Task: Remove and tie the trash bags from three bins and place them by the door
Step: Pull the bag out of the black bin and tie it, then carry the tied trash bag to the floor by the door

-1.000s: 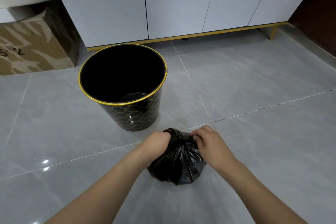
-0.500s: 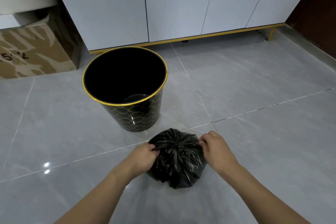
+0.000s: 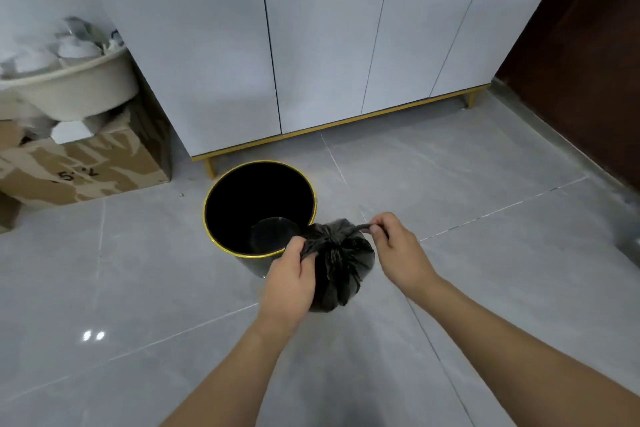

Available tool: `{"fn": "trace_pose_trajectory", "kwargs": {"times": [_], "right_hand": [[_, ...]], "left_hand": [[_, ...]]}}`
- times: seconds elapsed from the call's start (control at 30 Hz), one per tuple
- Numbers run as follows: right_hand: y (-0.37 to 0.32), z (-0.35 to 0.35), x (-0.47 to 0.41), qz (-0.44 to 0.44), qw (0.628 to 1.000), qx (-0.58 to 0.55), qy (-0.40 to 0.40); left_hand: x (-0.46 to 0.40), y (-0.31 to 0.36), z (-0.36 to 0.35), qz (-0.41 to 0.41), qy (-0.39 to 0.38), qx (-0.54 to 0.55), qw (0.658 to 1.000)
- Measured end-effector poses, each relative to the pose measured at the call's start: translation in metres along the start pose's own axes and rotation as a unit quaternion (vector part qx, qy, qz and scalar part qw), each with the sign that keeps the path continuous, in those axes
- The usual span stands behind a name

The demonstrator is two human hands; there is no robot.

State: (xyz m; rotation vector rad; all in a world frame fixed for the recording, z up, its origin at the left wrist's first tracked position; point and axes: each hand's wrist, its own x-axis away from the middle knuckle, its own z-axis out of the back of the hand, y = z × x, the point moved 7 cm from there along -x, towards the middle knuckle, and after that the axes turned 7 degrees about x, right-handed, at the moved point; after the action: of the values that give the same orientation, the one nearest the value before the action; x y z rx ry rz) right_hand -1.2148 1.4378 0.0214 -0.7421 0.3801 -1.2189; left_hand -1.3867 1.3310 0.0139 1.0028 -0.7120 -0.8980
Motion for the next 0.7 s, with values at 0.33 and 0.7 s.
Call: {"fn": "trace_pose_trajectory", "kwargs": {"times": [0.33, 0.7], "right_hand": [[-0.343, 0.310, 0.034, 0.044, 0.992, -0.075, 0.086], [-0.629, 0.539, 0.083, 0.122, 0.948, -0.199, 0.218]], "left_hand": [[-0.005, 0.419, 0.205, -0.054, 0.053, -0.001, 0.997], [0.002, 0.760, 0.393, -0.169, 0.143, 0.025, 0.975]]}}
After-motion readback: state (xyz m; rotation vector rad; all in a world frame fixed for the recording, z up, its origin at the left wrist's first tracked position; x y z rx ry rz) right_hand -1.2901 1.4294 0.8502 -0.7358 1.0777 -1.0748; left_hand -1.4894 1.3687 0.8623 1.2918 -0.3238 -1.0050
